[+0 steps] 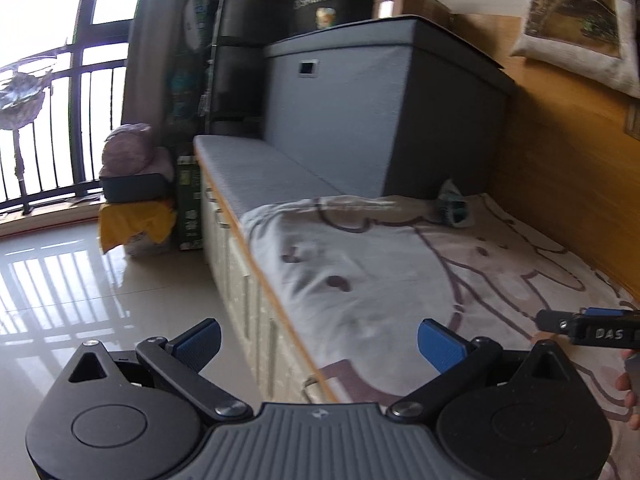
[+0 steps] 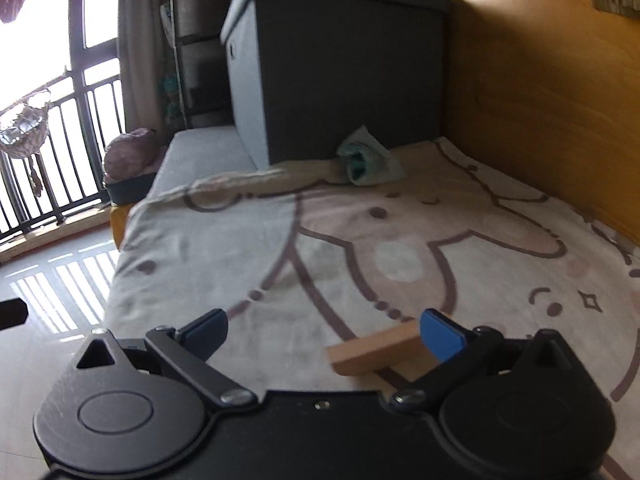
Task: Collect trash
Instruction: 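Grasp the wooden stick with the right tool while the left tool grasps the teal packet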
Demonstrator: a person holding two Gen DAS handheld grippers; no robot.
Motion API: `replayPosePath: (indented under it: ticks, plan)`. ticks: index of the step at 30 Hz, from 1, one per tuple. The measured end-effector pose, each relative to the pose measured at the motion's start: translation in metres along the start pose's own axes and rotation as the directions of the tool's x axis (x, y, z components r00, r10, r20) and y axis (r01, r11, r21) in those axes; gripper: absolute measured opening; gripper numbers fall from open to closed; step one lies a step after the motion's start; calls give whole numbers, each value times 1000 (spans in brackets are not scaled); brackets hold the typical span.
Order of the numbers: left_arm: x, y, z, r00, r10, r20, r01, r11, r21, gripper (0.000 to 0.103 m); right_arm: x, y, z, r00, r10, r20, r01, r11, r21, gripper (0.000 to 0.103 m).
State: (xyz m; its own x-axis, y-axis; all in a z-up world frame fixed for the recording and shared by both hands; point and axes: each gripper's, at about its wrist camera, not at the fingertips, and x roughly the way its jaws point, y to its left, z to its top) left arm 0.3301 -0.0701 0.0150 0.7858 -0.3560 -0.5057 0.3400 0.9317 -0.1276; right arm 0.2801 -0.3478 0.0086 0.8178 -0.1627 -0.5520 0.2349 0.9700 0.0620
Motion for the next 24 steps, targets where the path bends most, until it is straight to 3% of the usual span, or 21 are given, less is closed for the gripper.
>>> replayPosePath:
  ticks: [8, 14, 19, 24]
  plan:
    - [19, -20, 11, 997, -73, -4, 73, 997, -4, 103, 19, -16, -20, 997, -47, -63, 44, 997, -58, 103]
    - [39, -49, 34, 996, -85, 35, 80, 990, 113, 103, 36, -14, -33, 997, -39, -74, 30, 993, -118, 103]
    - [53, -71, 52, 987, -146, 72, 132, 976, 176, 103, 42, -22, -30, 999, -17, -43, 13, 995, -99, 103]
    - [73, -91, 60, 977, -204, 68, 185, 959, 215, 103, 45, -36, -21, 1000, 28, -5, -28, 986, -166, 103]
